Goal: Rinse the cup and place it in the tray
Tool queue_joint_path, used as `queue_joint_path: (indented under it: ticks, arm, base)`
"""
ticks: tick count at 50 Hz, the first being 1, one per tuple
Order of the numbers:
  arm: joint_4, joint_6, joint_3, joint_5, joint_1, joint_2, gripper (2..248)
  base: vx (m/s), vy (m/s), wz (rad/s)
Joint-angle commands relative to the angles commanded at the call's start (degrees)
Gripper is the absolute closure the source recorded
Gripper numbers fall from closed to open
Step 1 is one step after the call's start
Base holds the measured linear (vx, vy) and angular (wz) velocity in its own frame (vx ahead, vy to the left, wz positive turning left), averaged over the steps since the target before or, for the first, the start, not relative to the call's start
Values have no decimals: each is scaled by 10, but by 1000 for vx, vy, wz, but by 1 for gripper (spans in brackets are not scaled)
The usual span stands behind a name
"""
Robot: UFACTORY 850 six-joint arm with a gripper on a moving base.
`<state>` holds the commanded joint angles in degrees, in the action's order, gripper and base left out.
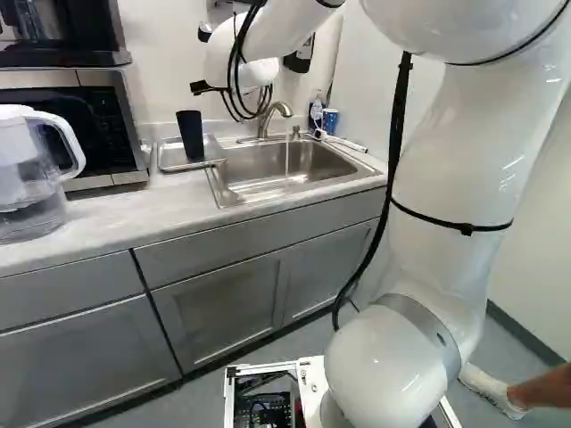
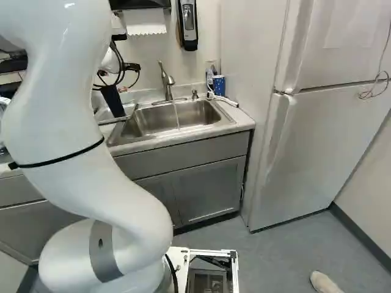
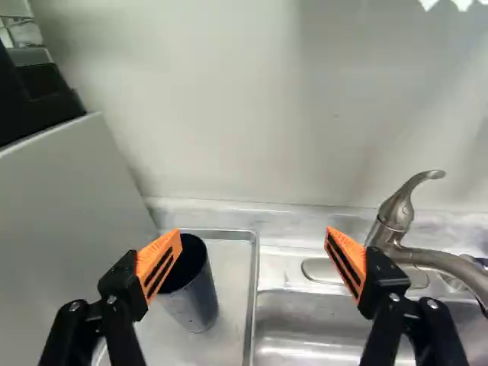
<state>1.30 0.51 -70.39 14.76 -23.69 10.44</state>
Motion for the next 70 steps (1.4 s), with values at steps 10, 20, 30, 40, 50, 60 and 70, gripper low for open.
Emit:
queue_joint_path:
  ticks: [10,20,30,40,50,60,70]
  arm:
    - [0,0,-2,0,17,1,3]
    - [0,0,-11,0,33,0,3]
    - [0,0,-29,0,48,6,3]
    - [0,0,-58,0,60,22,3]
    - [0,0,-90,0,70,45,3]
    - [0,0,-121,0,77,72,3]
    - [0,0,-155,0,81,101,3]
  base:
    - [0,0,0]
    - [0,0,0]
    - [0,0,0]
    - [0,0,0]
    - [0,0,0]
    - [0,0,0]
    - [0,0,0]
